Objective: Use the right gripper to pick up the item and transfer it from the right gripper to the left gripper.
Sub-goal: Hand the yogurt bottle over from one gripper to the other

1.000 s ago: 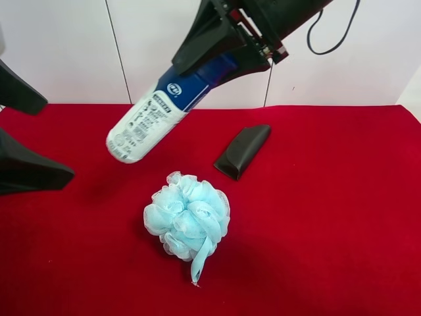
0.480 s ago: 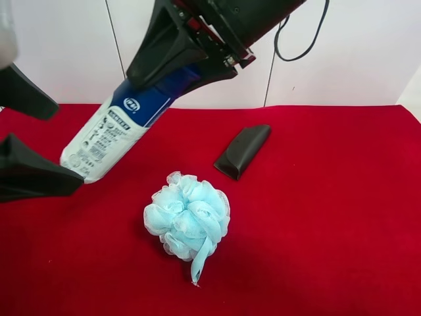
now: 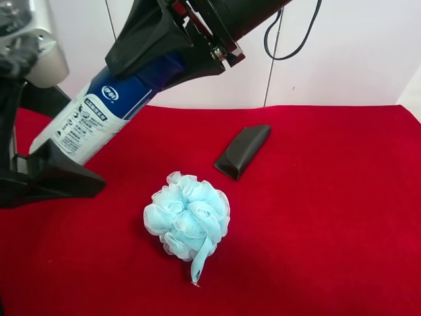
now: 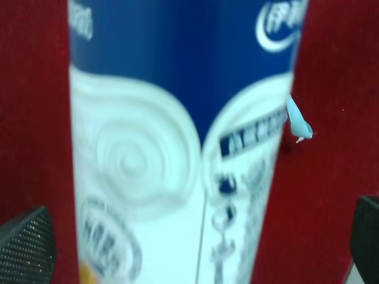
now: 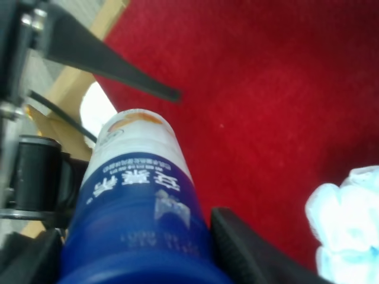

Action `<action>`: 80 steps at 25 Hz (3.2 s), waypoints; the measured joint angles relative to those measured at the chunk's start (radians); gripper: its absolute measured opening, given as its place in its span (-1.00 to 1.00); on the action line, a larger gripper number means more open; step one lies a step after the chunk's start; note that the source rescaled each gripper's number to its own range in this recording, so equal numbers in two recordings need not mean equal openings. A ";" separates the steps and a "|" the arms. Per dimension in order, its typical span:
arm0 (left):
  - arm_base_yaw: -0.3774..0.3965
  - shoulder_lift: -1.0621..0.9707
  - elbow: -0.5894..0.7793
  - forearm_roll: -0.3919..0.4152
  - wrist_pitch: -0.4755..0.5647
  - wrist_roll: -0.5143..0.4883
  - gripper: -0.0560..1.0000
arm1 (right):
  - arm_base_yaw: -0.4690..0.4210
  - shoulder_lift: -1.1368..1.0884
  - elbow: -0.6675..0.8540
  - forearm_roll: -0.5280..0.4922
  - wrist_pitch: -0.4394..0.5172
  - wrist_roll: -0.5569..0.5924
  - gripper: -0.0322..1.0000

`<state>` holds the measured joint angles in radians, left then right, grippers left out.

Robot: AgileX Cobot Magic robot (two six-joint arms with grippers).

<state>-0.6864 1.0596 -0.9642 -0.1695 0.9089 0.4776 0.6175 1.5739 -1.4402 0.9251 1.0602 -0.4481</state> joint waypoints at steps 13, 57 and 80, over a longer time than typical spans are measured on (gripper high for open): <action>0.000 0.016 0.000 -0.001 -0.032 0.029 0.67 | 0.000 0.000 0.000 0.016 0.000 -0.003 -0.94; 0.000 0.018 0.000 0.004 -0.014 0.070 -0.88 | 0.000 -0.002 0.000 -0.110 0.022 0.005 0.96; 0.000 0.018 0.000 0.005 -0.014 0.073 -0.88 | 0.016 -0.084 0.000 -0.262 0.151 0.070 1.00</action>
<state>-0.6864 1.0778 -0.9642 -0.1643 0.8952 0.5502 0.6335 1.4899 -1.4402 0.6634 1.2114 -0.3784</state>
